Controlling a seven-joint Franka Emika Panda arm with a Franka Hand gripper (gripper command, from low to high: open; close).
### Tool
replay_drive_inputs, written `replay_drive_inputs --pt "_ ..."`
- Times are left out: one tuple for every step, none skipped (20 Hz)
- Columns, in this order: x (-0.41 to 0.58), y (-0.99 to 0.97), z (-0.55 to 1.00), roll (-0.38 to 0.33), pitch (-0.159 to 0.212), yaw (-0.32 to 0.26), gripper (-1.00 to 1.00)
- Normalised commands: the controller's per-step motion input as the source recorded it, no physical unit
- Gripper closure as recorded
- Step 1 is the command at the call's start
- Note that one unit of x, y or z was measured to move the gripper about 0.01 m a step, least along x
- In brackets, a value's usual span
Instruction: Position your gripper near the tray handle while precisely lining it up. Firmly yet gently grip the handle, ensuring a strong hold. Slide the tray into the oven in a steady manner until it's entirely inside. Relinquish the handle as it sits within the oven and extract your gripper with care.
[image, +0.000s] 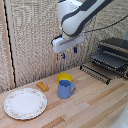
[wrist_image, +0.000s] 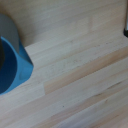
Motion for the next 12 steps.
replay_drive_inputs --pt "0.000 -0.34 -0.04 -0.330 -0.045 0.118 -1.00" --pt "0.000 -0.33 -0.03 -0.344 -0.039 0.108 -1.00" --pt "0.000 -0.33 -0.05 -0.344 -0.031 0.106 -1.00" --pt "0.000 -0.34 -0.08 -0.346 -0.015 0.102 -1.00" --pt "0.000 -0.33 -0.09 -0.350 -0.011 0.100 -1.00" --pt "0.000 -0.33 -0.10 -0.354 -0.007 0.099 -1.00" --pt "0.000 -0.33 -0.09 -0.359 -0.007 0.094 -1.00" --pt "0.000 -0.32 -0.08 -0.368 -0.007 0.090 -1.00" --pt "0.000 -0.32 -0.08 -0.372 -0.007 0.086 -1.00" --pt "0.000 -0.32 -0.09 -0.375 0.000 0.077 -1.00" --pt "0.003 -0.30 -0.10 -0.375 0.000 0.075 -1.00" --pt "0.006 -0.30 -0.10 -0.375 0.000 0.074 -1.00"
